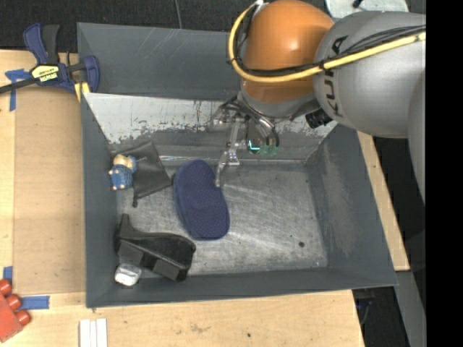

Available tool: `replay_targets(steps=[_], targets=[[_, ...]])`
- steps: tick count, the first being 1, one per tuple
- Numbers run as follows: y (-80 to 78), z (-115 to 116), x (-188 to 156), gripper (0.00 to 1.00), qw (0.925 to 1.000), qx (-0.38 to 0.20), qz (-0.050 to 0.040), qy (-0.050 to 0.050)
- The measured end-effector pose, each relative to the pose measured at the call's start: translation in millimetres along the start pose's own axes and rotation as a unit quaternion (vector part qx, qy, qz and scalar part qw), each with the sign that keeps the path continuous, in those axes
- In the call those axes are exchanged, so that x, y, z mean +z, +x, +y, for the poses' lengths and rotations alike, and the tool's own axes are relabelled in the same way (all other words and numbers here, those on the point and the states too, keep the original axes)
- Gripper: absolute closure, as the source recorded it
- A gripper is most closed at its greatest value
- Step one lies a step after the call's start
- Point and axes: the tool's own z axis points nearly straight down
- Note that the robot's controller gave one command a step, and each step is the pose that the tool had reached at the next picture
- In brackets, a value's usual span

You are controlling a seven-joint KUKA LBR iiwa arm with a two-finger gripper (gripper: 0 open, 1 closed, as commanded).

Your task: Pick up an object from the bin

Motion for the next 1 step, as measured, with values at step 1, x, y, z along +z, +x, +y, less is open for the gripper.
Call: replay_targets(steps=[1], targets=[[-3.8,18.7,107.6,0.0,0.9876,-0.157,-0.0034,0.0]])
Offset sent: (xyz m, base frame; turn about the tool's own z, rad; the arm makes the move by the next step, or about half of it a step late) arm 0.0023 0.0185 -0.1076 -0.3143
